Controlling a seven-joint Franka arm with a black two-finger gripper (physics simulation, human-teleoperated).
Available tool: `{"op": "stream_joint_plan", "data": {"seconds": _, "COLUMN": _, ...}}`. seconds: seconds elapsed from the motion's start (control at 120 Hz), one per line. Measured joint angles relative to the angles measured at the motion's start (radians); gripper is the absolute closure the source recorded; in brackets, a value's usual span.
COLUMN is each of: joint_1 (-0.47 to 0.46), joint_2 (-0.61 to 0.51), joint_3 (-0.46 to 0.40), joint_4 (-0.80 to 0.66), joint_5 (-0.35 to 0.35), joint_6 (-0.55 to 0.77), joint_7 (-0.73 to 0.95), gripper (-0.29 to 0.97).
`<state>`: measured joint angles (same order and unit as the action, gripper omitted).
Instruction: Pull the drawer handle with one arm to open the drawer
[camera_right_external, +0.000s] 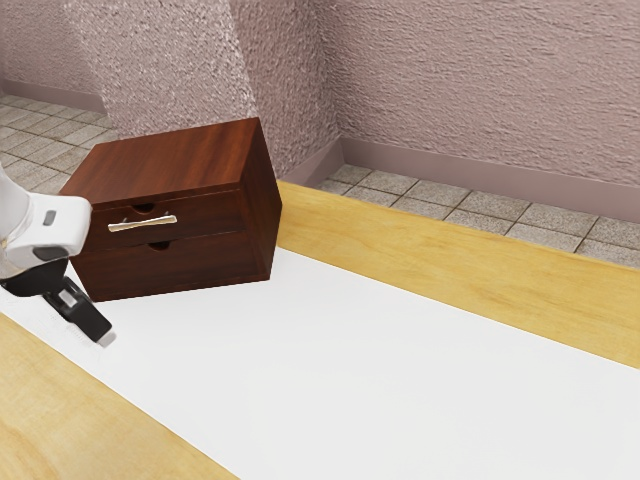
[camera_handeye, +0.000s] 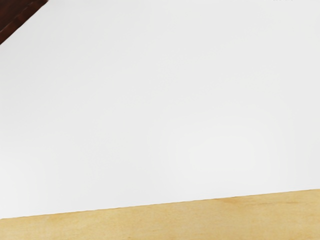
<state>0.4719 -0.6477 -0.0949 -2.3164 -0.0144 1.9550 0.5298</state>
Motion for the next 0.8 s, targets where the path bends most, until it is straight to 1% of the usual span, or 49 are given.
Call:
{"op": "stream_joint_plan", "data": {"seconds": 0.125, "joint_1": 0.006, "joint_2": 0.185, "joint_3": 0.003, "joint_4": 0.068, "joint_5": -0.008, "joint_6": 0.159, "joint_7": 0.148, "gripper": 0.00}}
{"op": "stream_joint_plan", "data": {"seconds": 0.2, "joint_1": 0.016, "joint_2": 0.323, "joint_3": 0.009, "joint_4": 0.155, "joint_5": -0.002, "joint_6": 0.254, "joint_7": 0.218, "gripper": 0.00}}
{"op": "stream_joint_plan", "data": {"seconds": 0.283, "joint_1": 0.023, "joint_2": 0.447, "joint_3": 0.025, "joint_4": 0.262, "joint_5": 0.003, "joint_6": 0.322, "joint_7": 0.293, "gripper": 0.00}}
{"op": "stream_joint_plan", "data": {"seconds": 0.35, "joint_1": 0.025, "joint_2": 0.514, "joint_3": 0.031, "joint_4": 0.318, "joint_5": 0.006, "joint_6": 0.355, "joint_7": 0.350, "gripper": 0.00}}
{"op": "stream_joint_plan", "data": {"seconds": 0.442, "joint_1": 0.028, "joint_2": 0.544, "joint_3": 0.038, "joint_4": 0.339, "joint_5": 0.008, "joint_6": 0.382, "joint_7": 0.419, "gripper": 0.00}}
{"op": "stream_joint_plan", "data": {"seconds": 0.717, "joint_1": 0.036, "joint_2": 0.541, "joint_3": 0.043, "joint_4": 0.331, "joint_5": 0.011, "joint_6": 0.399, "joint_7": 0.593, "gripper": 0.00}}
{"op": "stream_joint_plan", "data": {"seconds": 0.8, "joint_1": 0.055, "joint_2": 0.535, "joint_3": 0.053, "joint_4": 0.319, "joint_5": 0.011, "joint_6": 0.392, "joint_7": 0.637, "gripper": 0.00}}
